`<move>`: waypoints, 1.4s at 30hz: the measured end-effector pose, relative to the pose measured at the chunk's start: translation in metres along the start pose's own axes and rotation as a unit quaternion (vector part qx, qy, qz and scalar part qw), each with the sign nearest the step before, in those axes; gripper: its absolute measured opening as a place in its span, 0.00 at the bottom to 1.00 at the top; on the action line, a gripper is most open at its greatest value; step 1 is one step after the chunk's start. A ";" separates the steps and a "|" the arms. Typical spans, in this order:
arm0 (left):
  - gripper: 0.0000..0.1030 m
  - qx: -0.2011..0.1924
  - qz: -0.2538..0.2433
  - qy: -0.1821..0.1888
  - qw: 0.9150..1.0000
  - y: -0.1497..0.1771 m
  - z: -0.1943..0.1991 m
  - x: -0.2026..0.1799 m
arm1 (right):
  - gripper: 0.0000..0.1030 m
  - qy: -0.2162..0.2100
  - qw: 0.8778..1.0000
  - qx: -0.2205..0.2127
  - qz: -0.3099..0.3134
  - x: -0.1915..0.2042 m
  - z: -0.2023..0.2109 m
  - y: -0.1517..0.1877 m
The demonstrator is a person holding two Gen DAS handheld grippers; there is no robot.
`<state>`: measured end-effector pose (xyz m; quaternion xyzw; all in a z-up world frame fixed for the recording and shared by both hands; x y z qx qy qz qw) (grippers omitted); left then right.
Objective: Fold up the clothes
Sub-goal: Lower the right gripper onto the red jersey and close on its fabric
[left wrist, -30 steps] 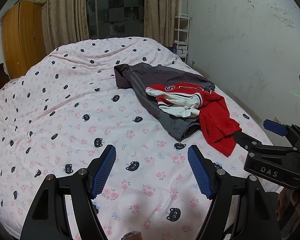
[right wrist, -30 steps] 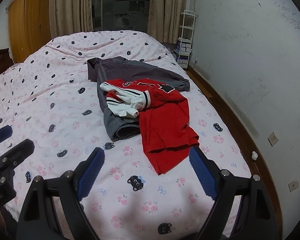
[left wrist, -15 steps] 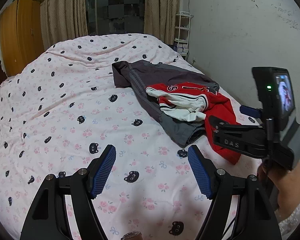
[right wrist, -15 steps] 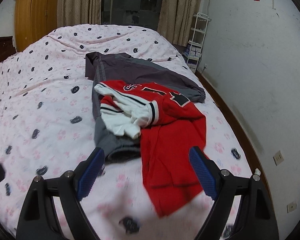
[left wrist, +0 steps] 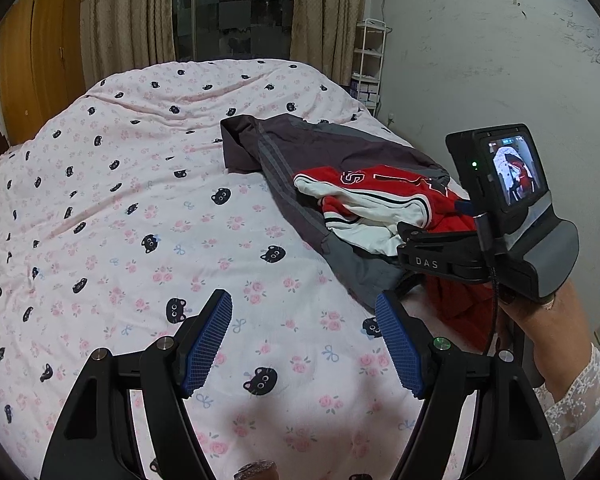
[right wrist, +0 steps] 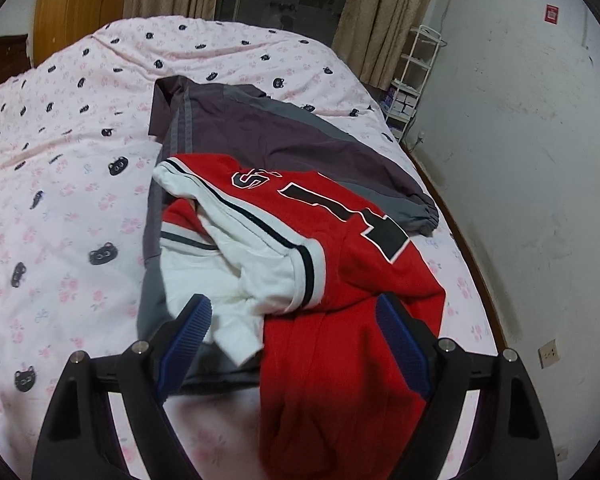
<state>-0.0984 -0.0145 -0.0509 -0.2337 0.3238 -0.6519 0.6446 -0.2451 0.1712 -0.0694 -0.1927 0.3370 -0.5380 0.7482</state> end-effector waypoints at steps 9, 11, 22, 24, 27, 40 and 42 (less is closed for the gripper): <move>0.68 0.006 0.009 0.000 1.000 -0.005 -0.016 0.009 | 0.62 0.004 0.999 0.032 0.016 0.005 -0.031 -0.001; 0.68 0.007 0.010 -0.001 1.000 -0.006 -0.019 0.011 | 0.58 -0.003 0.999 0.036 0.013 0.004 -0.036 -0.001; 0.68 -0.007 -0.029 0.020 0.999 -0.016 -0.043 0.017 | 0.32 -0.046 0.998 0.042 -0.008 -0.004 -0.034 -0.002; 0.68 -0.001 -0.059 0.014 0.998 -0.019 -0.055 0.013 | 0.30 -0.050 0.998 0.039 -0.011 -0.006 -0.031 -0.002; 0.68 -0.008 -0.089 0.001 0.996 -0.022 -0.061 0.007 | 0.29 -0.058 0.998 0.029 -0.013 -0.009 -0.020 -0.003; 0.68 -0.049 -0.110 0.094 0.988 -0.026 -0.098 -0.005 | 0.26 -0.082 0.996 -0.018 -0.007 -0.015 0.040 -0.014; 0.68 -0.050 -0.116 0.103 0.987 -0.030 -0.109 -0.008 | 0.26 -0.081 0.997 -0.018 -0.008 -0.017 0.038 -0.014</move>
Point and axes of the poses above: each gripper's, at about its wrist camera, not at the fingertips, and z roughly against the way its jaws point, x to its left, y to its underside, the point moved 1 cm from there along -z, roughly the way its jaws point, and after that the axes turned 6 degrees about y, right-handed, at the moved point
